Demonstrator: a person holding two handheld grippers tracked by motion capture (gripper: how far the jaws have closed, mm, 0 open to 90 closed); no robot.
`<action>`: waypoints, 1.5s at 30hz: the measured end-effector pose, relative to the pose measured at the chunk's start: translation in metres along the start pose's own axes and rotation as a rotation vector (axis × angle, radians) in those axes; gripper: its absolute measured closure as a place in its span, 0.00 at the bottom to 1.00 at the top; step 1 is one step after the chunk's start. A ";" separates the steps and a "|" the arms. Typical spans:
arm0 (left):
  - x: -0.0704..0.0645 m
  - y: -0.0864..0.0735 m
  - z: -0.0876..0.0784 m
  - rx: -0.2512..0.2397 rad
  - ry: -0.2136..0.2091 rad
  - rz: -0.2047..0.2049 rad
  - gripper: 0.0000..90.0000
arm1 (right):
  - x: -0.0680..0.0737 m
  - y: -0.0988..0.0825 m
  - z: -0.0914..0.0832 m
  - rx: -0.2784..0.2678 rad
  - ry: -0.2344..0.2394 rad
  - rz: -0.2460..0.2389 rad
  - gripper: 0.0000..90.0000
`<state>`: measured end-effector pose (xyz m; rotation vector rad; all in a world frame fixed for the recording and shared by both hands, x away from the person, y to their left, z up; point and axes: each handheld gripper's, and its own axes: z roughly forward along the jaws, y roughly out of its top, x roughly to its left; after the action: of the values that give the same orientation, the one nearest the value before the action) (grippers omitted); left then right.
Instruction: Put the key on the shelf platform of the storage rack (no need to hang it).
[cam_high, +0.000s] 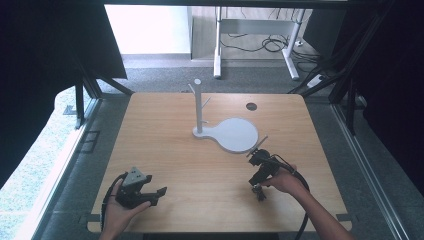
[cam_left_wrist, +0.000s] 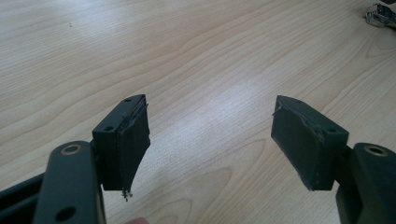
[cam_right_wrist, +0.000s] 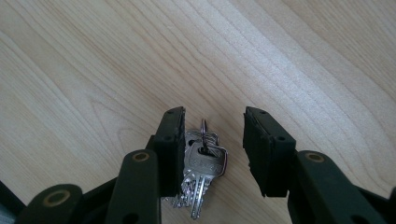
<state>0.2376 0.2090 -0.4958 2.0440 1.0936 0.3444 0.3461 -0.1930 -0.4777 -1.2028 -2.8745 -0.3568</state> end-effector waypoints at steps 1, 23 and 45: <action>0.000 0.000 0.000 0.000 0.000 0.000 0.31 | 0.000 0.000 0.000 0.002 0.000 -0.002 0.66; 0.003 -0.001 -0.002 -0.006 0.008 -0.007 0.31 | 0.003 0.005 0.019 0.053 -0.009 0.002 0.82; 0.004 -0.001 -0.003 -0.009 0.014 -0.012 0.31 | 0.002 0.004 0.016 0.130 0.001 -0.023 0.99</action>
<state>0.2377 0.2142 -0.4948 2.0295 1.1097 0.3572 0.3491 -0.1858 -0.4922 -1.1490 -2.8621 -0.1680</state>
